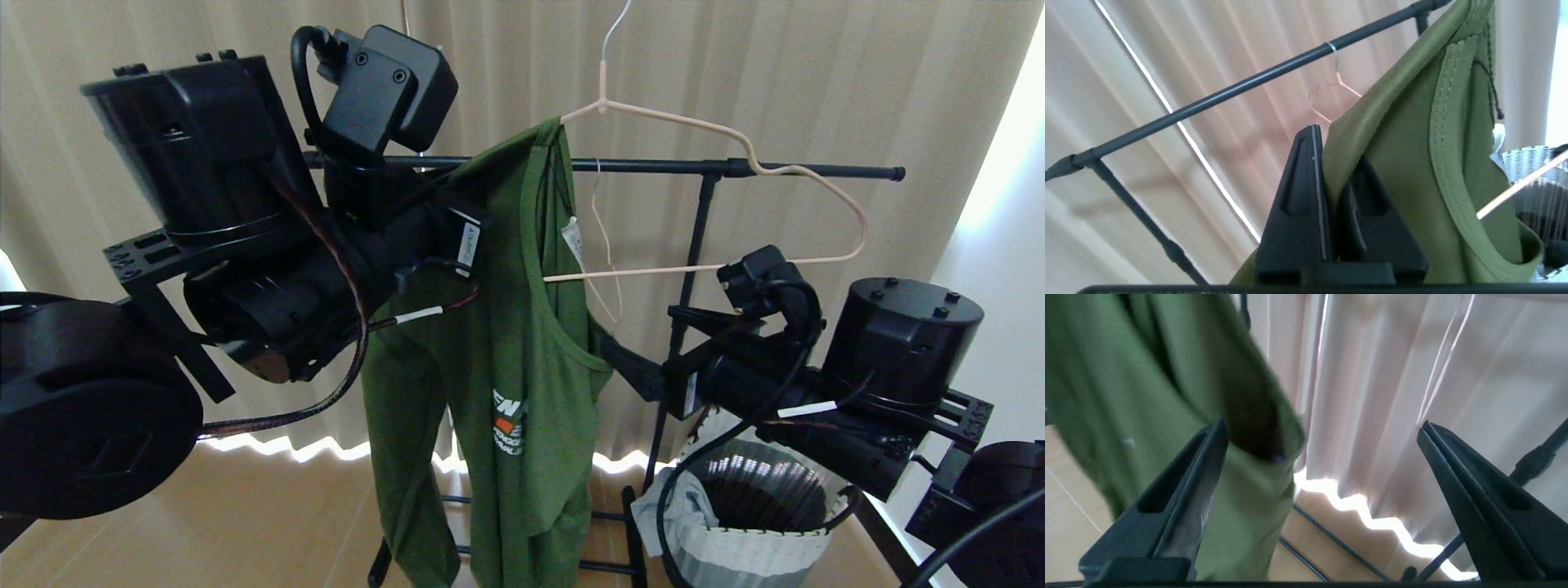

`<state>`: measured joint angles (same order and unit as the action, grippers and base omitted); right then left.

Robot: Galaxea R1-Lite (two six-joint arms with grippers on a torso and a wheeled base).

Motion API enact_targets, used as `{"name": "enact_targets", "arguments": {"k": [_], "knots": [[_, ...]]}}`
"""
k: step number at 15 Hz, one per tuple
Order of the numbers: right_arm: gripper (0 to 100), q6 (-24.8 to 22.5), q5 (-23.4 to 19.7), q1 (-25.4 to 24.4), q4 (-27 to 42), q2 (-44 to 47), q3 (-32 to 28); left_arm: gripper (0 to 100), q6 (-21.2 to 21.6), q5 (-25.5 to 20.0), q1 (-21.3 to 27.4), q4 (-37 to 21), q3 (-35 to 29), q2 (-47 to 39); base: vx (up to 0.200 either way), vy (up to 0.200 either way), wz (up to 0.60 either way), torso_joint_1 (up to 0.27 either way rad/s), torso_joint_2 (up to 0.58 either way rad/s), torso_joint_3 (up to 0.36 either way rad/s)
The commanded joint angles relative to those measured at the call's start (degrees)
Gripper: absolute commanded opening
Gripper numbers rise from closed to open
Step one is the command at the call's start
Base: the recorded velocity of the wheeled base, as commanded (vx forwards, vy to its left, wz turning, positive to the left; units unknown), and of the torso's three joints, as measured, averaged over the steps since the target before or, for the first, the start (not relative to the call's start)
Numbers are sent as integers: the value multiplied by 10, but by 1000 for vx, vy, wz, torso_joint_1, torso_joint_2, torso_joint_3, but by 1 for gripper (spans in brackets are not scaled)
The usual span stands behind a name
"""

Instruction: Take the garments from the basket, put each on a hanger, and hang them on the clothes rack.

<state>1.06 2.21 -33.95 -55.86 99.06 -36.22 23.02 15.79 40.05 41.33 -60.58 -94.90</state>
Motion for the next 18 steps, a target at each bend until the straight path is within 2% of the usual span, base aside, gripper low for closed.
{"name": "enact_targets", "arguments": {"k": [1,4,10,12,16,18], "knots": [[100,0,3,2,0,26,-15,0,0,-1,6,0,2,2,0,0,0,0,0,0],[100,0,9,2,0,41,-25,0,2,-1,17,18,10,3,0,0,0,0,0,0],[100,-4,17,3,3,35,11,0,5,-1,9,19,6,8,0,0,0,0,0,0],[100,-4,32,17,1,18,47,0,11,-1,-11,19,8,7,0,0,0,0,0,0],[100,-13,32,45,1,-1,77,0,12,-1,-16,19,8,9,0,0,0,0,0,0],[100,-27,32,70,2,-16,93,0,28,-1,-27,19,14,10,0,0,0,0,0,0]]}}
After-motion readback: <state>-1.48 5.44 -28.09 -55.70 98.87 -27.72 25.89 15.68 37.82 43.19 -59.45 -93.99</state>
